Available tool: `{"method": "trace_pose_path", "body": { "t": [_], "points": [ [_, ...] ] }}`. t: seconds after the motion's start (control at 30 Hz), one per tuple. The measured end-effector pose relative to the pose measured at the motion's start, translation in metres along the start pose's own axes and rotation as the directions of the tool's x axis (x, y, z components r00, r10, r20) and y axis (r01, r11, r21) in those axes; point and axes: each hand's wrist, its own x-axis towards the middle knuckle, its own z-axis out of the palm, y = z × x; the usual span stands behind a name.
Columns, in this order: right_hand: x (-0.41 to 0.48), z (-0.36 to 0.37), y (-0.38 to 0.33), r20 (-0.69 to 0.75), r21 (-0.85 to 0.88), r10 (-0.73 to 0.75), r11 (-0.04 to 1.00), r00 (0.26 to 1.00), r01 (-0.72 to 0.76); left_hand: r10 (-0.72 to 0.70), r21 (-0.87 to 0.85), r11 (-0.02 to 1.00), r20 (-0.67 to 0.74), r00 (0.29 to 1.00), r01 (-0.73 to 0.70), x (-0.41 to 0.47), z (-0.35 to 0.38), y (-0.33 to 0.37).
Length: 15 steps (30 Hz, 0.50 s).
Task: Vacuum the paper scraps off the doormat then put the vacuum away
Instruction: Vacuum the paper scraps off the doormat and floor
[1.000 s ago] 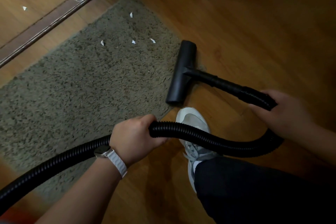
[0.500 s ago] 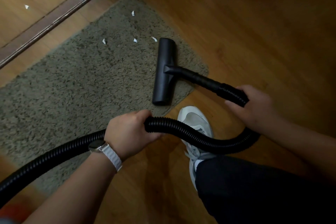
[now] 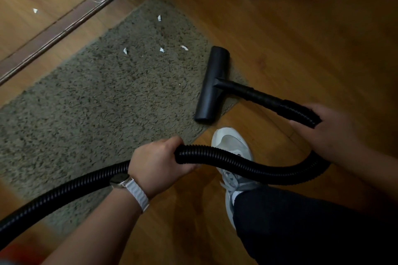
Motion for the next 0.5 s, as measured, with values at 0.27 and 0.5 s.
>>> {"method": "trace_pose_path", "body": {
  "t": [0.27, 0.5],
  "points": [
    [-0.004, 0.015, -0.004, 0.004, 0.020, -0.096, 0.995, 0.995, 0.096, 0.014, -0.004, 1.000, 0.009, 1.000, -0.014, -0.002, 0.003, -0.005],
    [-0.003, 0.018, -0.007, -0.016, -0.131, -0.209, 0.970, 0.978, 0.205, 0.024, -0.018, 1.000, 0.007, 1.000, -0.024, -0.008, -0.003, -0.005]
  ]
}}
